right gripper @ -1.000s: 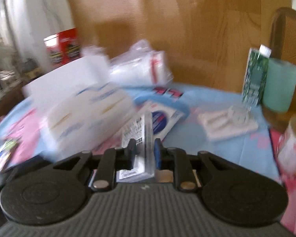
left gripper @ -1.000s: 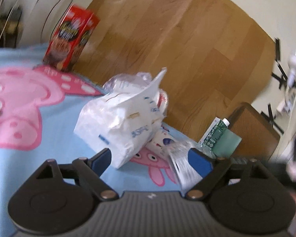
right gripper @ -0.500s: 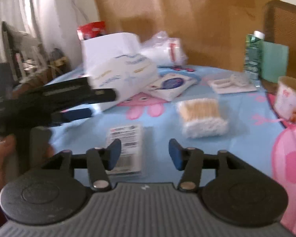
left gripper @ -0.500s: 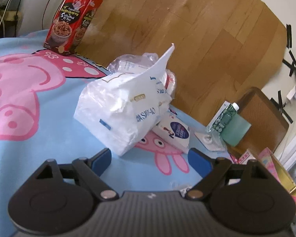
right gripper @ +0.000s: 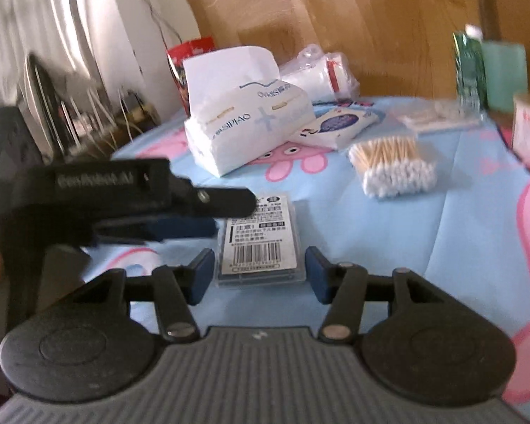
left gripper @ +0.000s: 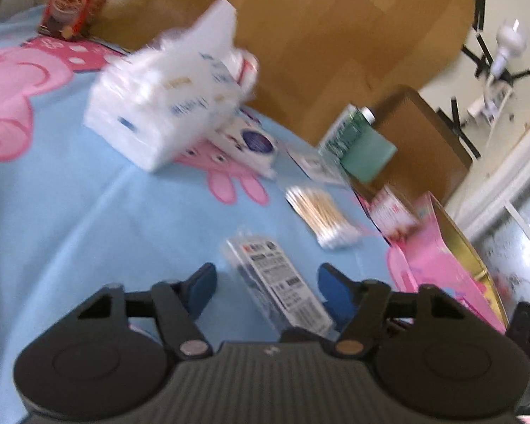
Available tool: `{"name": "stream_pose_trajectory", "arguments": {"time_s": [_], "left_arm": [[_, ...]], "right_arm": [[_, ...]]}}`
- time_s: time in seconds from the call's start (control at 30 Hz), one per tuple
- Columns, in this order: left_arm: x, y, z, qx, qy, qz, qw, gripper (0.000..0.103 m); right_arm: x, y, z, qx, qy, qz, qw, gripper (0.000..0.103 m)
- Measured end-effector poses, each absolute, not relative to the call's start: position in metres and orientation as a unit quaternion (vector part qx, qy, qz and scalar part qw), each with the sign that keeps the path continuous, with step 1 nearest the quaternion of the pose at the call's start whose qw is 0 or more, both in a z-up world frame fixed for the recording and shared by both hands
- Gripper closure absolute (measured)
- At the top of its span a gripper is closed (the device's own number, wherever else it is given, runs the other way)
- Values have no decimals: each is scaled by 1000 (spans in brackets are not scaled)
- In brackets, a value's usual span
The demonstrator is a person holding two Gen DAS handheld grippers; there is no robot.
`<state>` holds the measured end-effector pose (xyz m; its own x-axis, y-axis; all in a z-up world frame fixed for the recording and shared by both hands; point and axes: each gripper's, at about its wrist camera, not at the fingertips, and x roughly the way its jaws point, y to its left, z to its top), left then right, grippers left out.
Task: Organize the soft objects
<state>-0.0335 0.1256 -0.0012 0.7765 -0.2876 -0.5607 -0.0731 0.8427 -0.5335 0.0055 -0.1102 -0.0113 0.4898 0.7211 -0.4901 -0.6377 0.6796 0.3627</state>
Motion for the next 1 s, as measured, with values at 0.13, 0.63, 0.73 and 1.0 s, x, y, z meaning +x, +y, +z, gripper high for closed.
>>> {"name": "stream_pose_trajectory", "arguments": {"time_s": [0.13,0.63,0.73,1.0], "left_arm": [[-24,108,-3,-282,353,-85,888,69],[46,-69,78,-133,293,-249,914,68],[67,-110,80,-112,288,-272,911,68],[108,-170,60,-22,278,-232,932,63]], "right_arm": [[-6,-121,-11,85,308,387,865,45],[-24,-240,20,92,116,186,971,45],[-16,-270,21,95,104,137,980,45],[39,-290,2,87,98,32,991,43]]}}
